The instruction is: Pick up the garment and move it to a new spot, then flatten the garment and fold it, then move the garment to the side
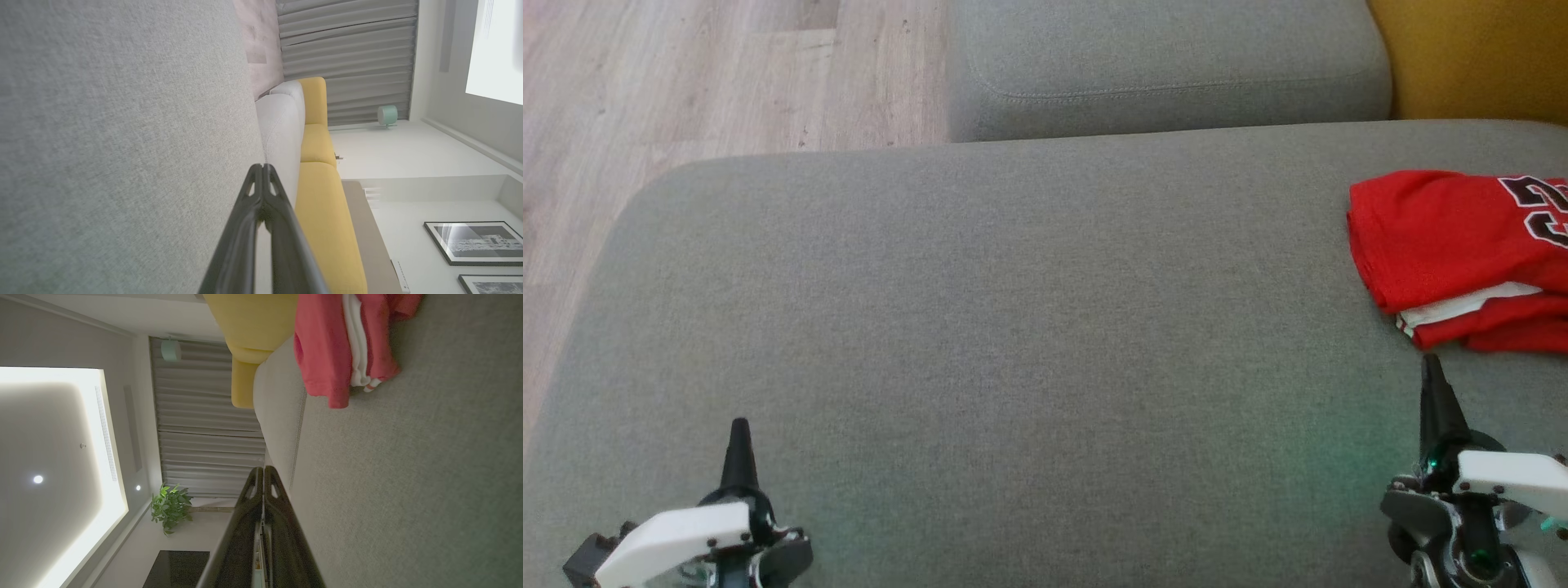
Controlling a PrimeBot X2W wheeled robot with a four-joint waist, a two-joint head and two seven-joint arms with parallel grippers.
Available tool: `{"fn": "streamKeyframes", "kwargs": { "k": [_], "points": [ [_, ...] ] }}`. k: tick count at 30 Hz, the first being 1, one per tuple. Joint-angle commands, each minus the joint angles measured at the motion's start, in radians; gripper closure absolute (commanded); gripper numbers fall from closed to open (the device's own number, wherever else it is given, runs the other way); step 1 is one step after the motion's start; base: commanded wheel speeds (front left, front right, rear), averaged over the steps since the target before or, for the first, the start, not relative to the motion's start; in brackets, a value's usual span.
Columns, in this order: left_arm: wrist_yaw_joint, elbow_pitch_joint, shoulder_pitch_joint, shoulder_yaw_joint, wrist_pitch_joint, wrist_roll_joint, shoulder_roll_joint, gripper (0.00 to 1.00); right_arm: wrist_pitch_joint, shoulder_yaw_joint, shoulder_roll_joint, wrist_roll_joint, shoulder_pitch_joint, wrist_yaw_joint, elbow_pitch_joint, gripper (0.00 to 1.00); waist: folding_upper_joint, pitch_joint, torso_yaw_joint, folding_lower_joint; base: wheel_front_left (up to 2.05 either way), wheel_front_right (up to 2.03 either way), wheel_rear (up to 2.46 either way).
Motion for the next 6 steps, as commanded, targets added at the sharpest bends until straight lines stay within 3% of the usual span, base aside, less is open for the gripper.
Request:
{"fn": "streamKeyframes", "kwargs": {
  "k": [1,6],
  "points": [
    [-0.011,-0.03,-0.067,0.044,0.008,-0.021,0.012,1.0,0.008,0.013,-0.023,0.026,-0.053,-0.001,-0.031,1.0,0.0,0.001,0.0,0.0,0.0,0.0,0.0],
    [-0.02,-0.03,-0.076,0.057,0.02,-0.068,0.012,1.0,0.02,0.007,-0.022,0.072,-0.063,-0.001,-0.03,1.0,0.0,0.005,-0.002,0.0,0.0,0.0,0.0]
  ]
}}
